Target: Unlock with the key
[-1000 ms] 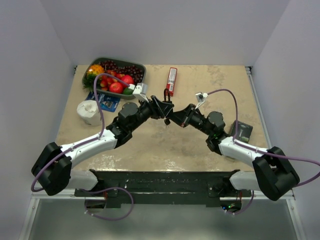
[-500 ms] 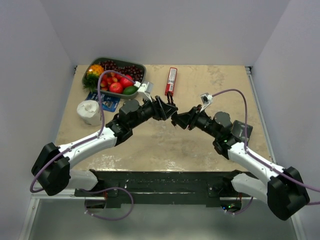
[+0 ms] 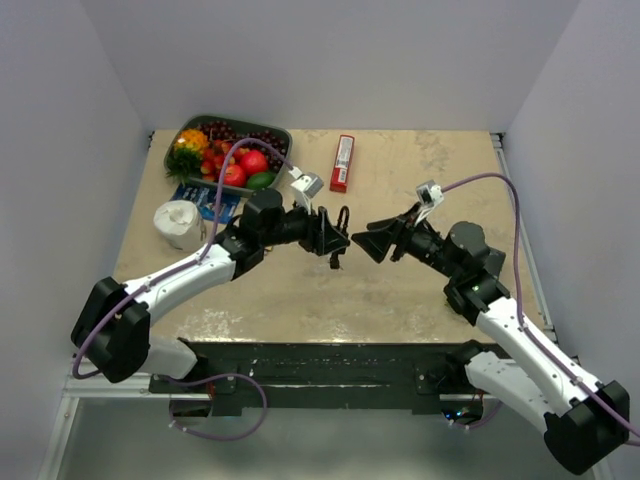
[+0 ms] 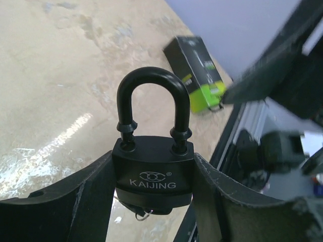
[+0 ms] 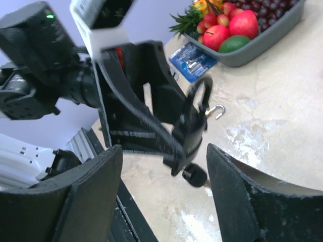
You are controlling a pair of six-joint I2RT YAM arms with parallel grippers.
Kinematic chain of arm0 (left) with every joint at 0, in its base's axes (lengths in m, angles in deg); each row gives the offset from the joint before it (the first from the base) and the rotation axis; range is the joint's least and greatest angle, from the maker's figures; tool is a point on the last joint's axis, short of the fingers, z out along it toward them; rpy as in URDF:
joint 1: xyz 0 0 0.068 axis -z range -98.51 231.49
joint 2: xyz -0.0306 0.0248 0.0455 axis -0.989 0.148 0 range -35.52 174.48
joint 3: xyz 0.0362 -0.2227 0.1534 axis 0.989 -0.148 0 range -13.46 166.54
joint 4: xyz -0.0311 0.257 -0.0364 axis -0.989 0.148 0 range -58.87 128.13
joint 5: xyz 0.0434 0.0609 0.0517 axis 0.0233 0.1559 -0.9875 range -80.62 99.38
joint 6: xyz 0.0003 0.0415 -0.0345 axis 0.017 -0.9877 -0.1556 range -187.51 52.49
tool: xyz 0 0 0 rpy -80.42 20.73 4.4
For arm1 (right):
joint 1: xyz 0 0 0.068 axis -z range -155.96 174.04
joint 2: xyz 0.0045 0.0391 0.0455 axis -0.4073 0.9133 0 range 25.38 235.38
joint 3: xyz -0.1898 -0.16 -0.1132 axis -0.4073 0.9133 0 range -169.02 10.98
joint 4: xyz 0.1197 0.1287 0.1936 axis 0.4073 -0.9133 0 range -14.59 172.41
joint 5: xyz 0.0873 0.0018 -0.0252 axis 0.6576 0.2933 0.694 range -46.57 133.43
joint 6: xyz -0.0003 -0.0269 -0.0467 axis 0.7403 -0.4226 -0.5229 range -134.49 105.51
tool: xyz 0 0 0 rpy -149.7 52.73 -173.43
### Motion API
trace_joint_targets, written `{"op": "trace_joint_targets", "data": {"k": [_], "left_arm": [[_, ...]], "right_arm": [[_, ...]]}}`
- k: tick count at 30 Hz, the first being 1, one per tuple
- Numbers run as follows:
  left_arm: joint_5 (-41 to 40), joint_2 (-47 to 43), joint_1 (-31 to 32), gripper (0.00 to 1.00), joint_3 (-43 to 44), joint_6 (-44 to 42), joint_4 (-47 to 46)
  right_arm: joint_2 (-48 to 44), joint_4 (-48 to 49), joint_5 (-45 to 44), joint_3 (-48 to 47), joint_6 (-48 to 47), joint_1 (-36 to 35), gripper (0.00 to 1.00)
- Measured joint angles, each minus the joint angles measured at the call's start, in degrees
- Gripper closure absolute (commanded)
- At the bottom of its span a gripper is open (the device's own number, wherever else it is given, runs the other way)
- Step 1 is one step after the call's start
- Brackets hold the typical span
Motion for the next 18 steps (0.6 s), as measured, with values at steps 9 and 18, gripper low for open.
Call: {"op": "trace_joint_targets", "data": {"k": [9,18], "left_arm": [[26.6,0.17,-0.61,1.0,1.07,-10.4,2.54],[46.31,0.28,-1.6,1.0,0.98,-10.32,-0.2]], "right_arm": [[1.86,-2.49,10.95,-12.7,-6.56,0.09,0.25],[3.17,-5.53,25.27,-13.66,-10.56,0.09,0.26]]}}
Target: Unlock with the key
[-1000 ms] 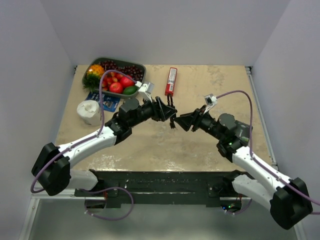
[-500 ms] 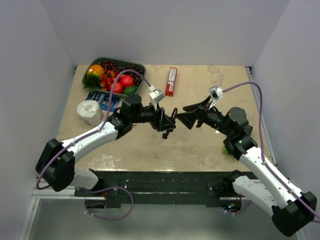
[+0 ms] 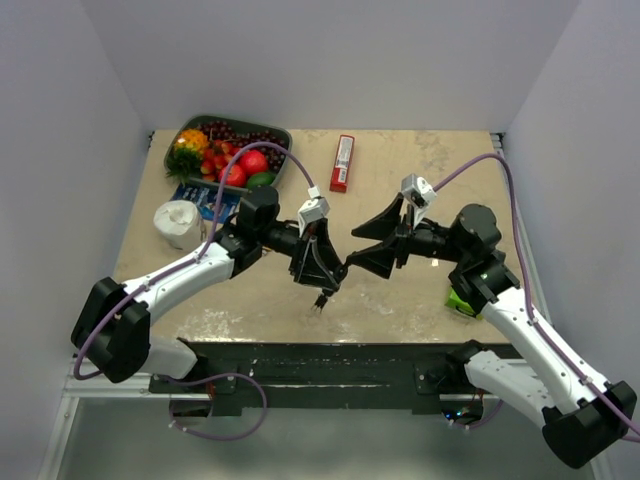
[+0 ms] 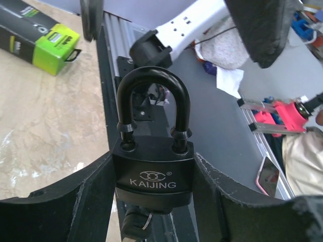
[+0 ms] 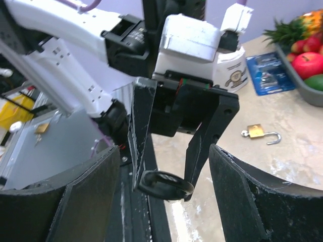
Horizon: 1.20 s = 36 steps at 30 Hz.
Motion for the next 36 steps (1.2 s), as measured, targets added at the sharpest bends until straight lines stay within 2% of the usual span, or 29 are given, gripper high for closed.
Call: {"op": "trace_joint_targets", "data": {"k": [6,14,24,25,27,31,36], "left_arm": [[4.04,0.0,-0.02,1.0,-0.24,0.26,-0.74],[4.98,0.0,-0.02,1.0,-0.24,0.46,-1.73],[4.83,0.0,-0.02,1.0,-0.35,1.38,-3.02],[4.9,0.0,-0.02,1.0,-0.42,1.57,-3.13],[4.94,0.0,-0.02,1.0,-0.57,1.81,-3.43],[4.5,0.0,-0.31,1.0,-1.25,2.78,-3.82],[0.87,-0.04,-1.7,1.0,-1.4,1.4,-1.68]], "right_arm": [[-0.04,-1.64,4.7,0.02,-1.14,0.0,0.26],[2.82,1.46,9.42,2.29,0.44,0.0,0.34],[3.39,3.23,10.95,4.0,1.86,0.02,0.65],[3.37,3.32,11.02,4.11,1.88,0.07,0.71],[3.23,3.56,10.78,4.5,1.79,0.22,0.78],[3.1,3.48,10.38,4.83,1.7,0.39,0.98],[2.38,1.46,7.65,4.87,0.57,0.52,1.0]]}}
